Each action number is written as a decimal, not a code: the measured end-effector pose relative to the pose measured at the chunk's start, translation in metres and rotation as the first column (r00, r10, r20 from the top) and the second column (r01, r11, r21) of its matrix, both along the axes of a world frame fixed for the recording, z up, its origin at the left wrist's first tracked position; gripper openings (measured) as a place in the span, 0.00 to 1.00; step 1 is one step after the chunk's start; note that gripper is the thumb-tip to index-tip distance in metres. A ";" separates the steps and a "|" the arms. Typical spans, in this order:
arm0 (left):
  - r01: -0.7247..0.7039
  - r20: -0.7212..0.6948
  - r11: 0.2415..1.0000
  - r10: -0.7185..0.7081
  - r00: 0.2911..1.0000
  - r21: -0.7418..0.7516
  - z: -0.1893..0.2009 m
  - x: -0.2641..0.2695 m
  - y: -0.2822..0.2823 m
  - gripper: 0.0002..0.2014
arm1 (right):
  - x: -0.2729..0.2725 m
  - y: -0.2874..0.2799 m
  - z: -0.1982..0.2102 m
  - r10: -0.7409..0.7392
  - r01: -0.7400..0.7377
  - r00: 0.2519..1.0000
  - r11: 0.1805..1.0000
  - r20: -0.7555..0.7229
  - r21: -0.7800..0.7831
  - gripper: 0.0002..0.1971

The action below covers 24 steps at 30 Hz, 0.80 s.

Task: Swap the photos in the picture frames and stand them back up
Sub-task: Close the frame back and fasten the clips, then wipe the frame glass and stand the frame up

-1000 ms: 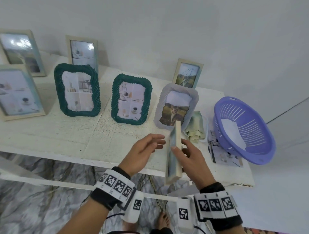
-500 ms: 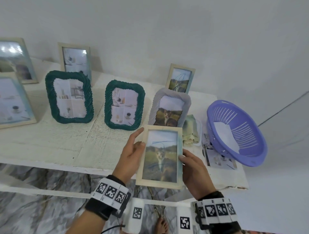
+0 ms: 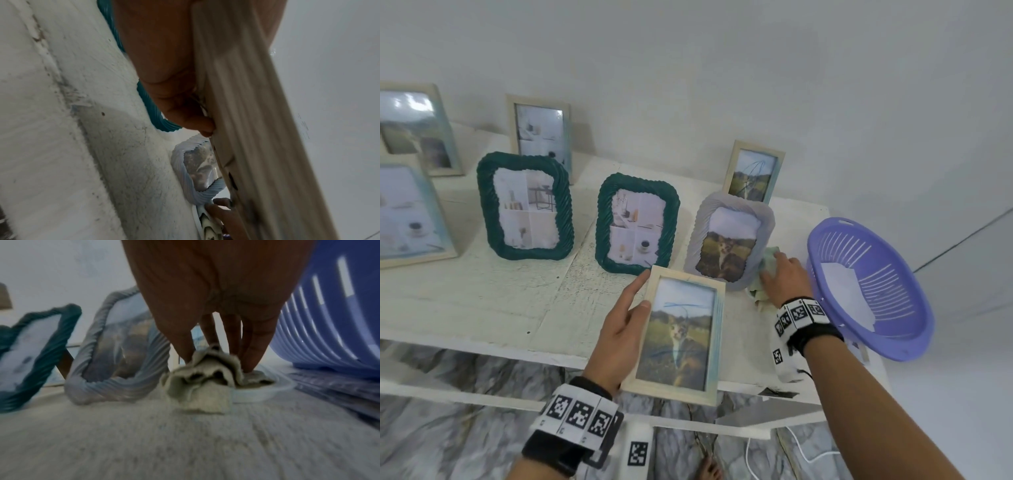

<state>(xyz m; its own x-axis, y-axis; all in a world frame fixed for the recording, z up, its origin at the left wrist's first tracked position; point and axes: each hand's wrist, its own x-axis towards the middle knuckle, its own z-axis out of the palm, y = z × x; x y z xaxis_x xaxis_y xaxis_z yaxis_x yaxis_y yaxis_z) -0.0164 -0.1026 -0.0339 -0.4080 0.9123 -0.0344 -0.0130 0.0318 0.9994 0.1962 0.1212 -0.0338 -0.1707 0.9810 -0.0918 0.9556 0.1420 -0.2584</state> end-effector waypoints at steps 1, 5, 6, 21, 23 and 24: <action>0.001 -0.002 1.000 -0.001 1.000 -0.003 0.000 -0.001 0.000 0.21 | 0.000 0.003 -0.004 -0.001 0.001 1.000 1.000 0.004 -0.015 0.24; 0.005 -0.011 1.000 -0.005 1.000 -0.017 -0.002 -0.004 -0.001 0.21 | 0.003 0.005 -0.009 -0.020 0.019 0.999 1.000 0.029 0.023 0.22; 0.010 -0.012 1.000 -0.010 1.000 -0.016 -0.002 -0.004 -0.001 0.21 | 0.003 0.003 -0.008 -0.035 0.035 0.999 0.999 0.022 0.032 0.22; -0.022 -0.035 0.996 0.026 0.999 0.092 -0.003 0.001 0.012 0.20 | -0.012 -0.151 0.046 0.112 0.037 0.886 0.951 -0.451 0.309 0.23; -0.014 -0.078 0.995 0.022 0.997 0.095 -0.002 0.003 0.012 0.21 | -0.029 -0.164 0.044 0.211 -0.074 0.891 0.941 -0.403 0.330 0.21; -0.004 -0.094 0.994 0.014 0.995 0.105 0.000 0.005 0.012 0.21 | -0.038 -0.166 0.040 0.228 -0.106 0.904 0.939 -0.361 0.326 0.20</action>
<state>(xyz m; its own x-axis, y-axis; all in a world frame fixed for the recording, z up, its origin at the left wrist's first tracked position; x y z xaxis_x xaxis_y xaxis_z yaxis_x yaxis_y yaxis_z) -0.0117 -0.0907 -0.0334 -0.4133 0.9050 0.1004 0.0823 -0.0727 0.9940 0.1582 -0.0452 0.0057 -0.2967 0.9062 0.3014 0.7422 0.4174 -0.5243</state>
